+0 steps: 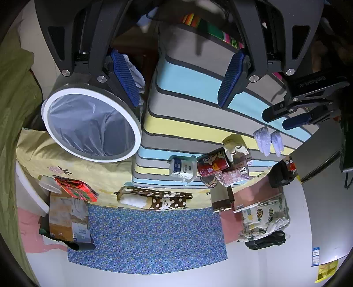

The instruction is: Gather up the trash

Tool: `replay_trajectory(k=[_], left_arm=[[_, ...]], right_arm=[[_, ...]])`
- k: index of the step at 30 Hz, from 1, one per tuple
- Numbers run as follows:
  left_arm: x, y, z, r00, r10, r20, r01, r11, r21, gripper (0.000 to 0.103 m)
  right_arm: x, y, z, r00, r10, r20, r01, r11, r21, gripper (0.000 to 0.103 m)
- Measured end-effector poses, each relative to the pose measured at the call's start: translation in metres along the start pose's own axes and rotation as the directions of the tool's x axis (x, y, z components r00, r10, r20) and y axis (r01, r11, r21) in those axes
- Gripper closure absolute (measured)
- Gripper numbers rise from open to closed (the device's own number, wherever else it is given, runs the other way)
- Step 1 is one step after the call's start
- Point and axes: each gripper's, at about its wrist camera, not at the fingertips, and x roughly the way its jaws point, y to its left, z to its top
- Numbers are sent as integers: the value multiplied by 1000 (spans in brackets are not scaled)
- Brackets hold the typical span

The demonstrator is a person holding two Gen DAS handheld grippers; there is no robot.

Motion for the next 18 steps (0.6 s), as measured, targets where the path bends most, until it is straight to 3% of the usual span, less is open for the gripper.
replay_trajectory(k=[18], left_arm=[[3,0,-1,1000,-1,0,1,1000,1,31]], right_arm=[[2,0,0,1000,-3,-2,3,1000,1,28]])
